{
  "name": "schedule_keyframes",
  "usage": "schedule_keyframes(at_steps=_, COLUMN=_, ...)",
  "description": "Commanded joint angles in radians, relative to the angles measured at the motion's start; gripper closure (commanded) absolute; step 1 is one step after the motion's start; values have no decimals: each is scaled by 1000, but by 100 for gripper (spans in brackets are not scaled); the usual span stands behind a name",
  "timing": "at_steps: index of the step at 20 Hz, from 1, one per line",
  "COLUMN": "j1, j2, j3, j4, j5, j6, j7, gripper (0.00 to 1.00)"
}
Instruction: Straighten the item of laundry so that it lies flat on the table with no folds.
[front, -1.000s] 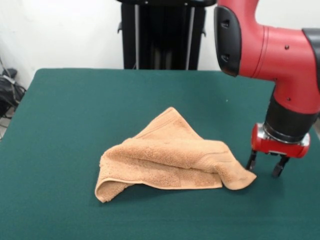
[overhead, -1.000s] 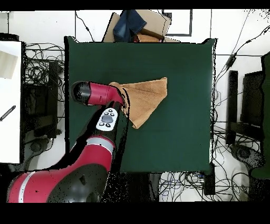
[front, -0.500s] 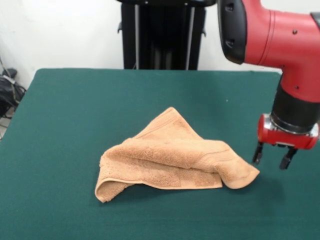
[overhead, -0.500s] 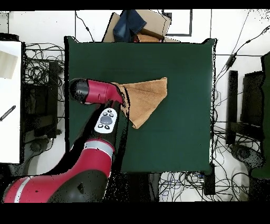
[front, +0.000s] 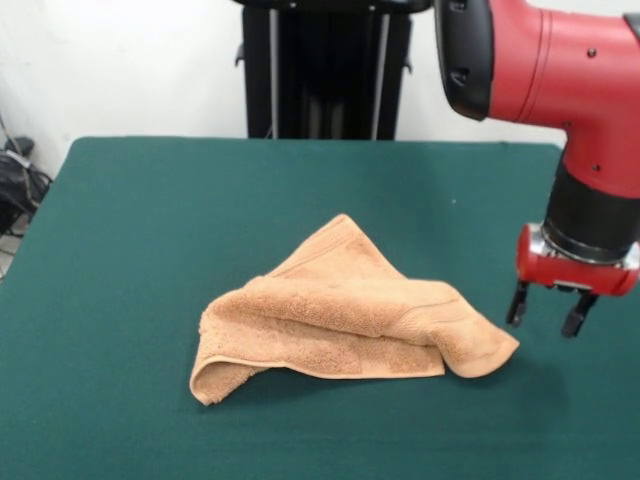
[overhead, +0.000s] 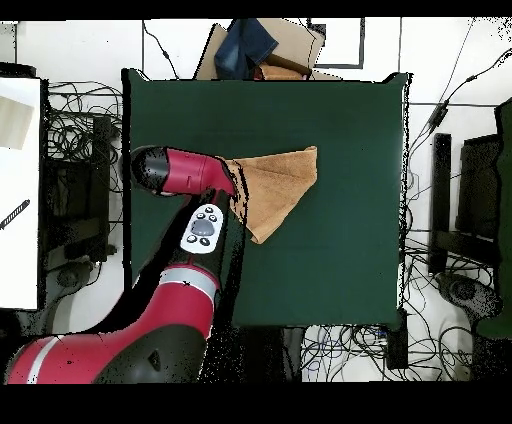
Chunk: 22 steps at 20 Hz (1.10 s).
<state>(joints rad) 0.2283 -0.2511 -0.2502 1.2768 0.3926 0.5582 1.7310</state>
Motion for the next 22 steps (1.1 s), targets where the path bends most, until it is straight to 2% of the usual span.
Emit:
schedule_keyframes(at_steps=1, j1=-37, j2=42, j3=52, j4=39, j5=-40, j6=60, j7=141, gripper=0)
schedule_keyframes(at_steps=7, j1=-48, j2=61, j3=64, j4=38, j5=-44, j6=28, j7=129, gripper=0)
schedule_keyframes(at_steps=22, j1=-36, j2=73, j3=57, j4=23, j5=-36, j6=85, j7=156, gripper=0)
